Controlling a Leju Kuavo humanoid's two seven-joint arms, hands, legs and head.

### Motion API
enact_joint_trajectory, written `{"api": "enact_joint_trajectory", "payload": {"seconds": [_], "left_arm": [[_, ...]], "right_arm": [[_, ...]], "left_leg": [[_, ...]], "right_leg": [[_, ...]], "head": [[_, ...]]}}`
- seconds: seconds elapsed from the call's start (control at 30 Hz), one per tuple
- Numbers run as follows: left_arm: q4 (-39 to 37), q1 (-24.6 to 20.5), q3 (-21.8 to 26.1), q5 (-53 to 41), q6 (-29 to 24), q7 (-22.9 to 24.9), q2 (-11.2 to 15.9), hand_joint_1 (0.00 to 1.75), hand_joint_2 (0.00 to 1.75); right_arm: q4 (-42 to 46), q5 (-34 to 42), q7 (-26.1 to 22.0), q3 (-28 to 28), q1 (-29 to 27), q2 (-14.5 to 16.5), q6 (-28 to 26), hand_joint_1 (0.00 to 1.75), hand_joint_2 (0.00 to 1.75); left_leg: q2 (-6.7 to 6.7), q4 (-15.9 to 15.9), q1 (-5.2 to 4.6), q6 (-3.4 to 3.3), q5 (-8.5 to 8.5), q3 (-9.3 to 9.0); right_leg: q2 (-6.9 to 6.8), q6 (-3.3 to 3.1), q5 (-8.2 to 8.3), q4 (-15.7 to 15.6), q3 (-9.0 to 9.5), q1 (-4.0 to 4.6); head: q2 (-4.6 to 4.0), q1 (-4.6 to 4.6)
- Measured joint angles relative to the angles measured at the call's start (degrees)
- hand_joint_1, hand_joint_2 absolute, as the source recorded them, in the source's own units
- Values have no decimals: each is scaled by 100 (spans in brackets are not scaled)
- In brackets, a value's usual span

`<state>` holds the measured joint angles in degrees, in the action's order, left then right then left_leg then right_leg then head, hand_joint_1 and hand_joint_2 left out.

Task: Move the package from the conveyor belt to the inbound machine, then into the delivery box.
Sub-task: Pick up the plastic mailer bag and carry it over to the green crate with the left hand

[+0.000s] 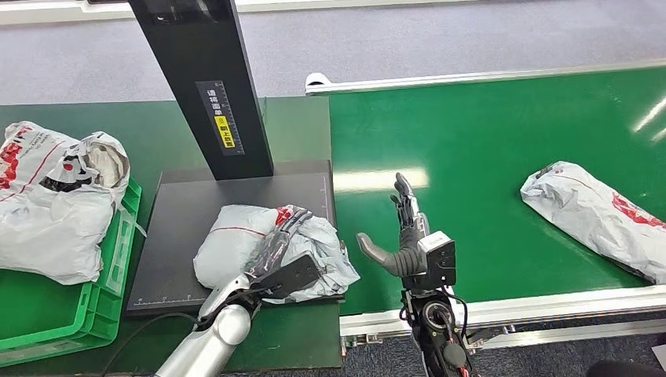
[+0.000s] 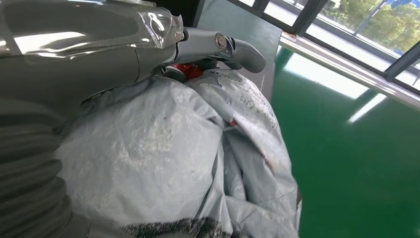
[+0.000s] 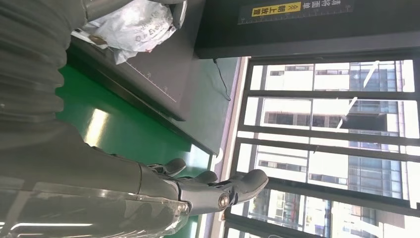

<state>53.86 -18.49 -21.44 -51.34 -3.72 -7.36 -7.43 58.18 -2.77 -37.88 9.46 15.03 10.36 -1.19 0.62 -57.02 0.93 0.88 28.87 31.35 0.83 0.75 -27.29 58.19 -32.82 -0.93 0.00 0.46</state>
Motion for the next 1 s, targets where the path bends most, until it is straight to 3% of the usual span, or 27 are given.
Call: {"api": "enact_joint_trajectory", "payload": {"seconds": [0.43, 0.73, 1.0], "left_arm": [[-62, -6, 157, 139, -387, -537, -38, 175, 175], [-52, -1, 247, 211, -408, -610, -44, 175, 175], [17, 58, 348, 732, -607, -1039, -45, 175, 175]], "right_arm": [[151, 3, 31, -111, -150, 2, 36, 0, 175], [151, 2, 38, -156, -168, 2, 41, 0, 175], [151, 38, 60, -190, -167, 2, 140, 0, 175]], "left_leg": [[1, 0, 1, 2, -4, 1], [1, 0, 0, 2, -3, 2], [1, 0, 0, 2, -3, 5]], "right_leg": [[0, -1, 1, 3, -1, 1], [0, -1, 1, 3, -2, 0], [0, -1, 1, 3, -4, 1]], "head": [[0, 0], [0, 0], [0, -1]]}}
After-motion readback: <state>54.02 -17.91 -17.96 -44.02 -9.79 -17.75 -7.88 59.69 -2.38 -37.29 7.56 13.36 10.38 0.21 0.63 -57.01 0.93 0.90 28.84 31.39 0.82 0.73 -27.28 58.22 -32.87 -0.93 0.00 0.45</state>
